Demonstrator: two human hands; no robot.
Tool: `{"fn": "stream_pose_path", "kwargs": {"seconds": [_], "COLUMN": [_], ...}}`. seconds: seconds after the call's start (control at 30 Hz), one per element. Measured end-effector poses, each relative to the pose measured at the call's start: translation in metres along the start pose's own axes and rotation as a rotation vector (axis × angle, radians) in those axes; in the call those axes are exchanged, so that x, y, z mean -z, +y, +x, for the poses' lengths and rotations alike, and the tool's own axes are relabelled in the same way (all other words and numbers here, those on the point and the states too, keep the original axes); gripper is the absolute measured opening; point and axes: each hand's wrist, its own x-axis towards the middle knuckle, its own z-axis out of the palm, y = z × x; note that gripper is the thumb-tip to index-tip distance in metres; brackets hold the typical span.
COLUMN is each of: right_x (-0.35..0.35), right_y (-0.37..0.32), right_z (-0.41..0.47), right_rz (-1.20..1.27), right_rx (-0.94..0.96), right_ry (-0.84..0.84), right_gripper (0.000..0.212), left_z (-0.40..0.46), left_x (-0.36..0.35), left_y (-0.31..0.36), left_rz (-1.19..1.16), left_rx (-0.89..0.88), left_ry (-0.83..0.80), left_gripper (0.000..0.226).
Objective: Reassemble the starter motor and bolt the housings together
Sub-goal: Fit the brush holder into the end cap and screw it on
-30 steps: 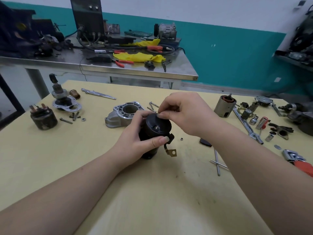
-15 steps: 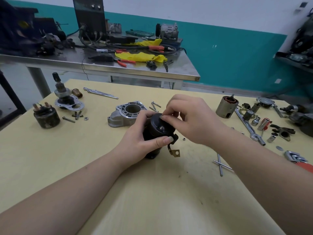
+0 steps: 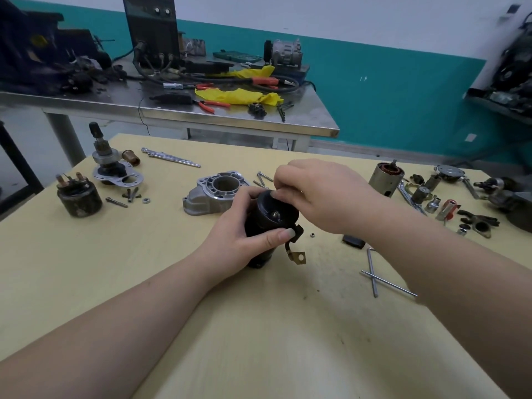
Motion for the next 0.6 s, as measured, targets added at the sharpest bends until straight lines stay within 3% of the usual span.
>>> {"fn": "stream_pose_path", "kwargs": {"seconds": [0.07, 0.13, 0.6], "right_x": [0.004, 0.008, 0.009], "right_y": [-0.001, -0.001, 0.0], "right_z": [0.003, 0.007, 0.009], "right_rz": [-0.223, -0.285, -0.296], "right_rx": [0.093, 0.149, 0.213], "right_ry": [-0.02, -0.023, -0.034], "right_gripper": [0.036, 0.033, 0.024], "left_z": [0.0, 0.0, 0.0], "left_x": [0.0, 0.0, 0.001], "left_y": [0.0, 0.0, -0.001], "left_rz": [0.009, 0.01, 0.007], "left_rx": [-0.001, 0.0, 0.01], "left_ry": [-0.005, -0.006, -0.014], "left_gripper": [0.061, 0.061, 0.064]}}
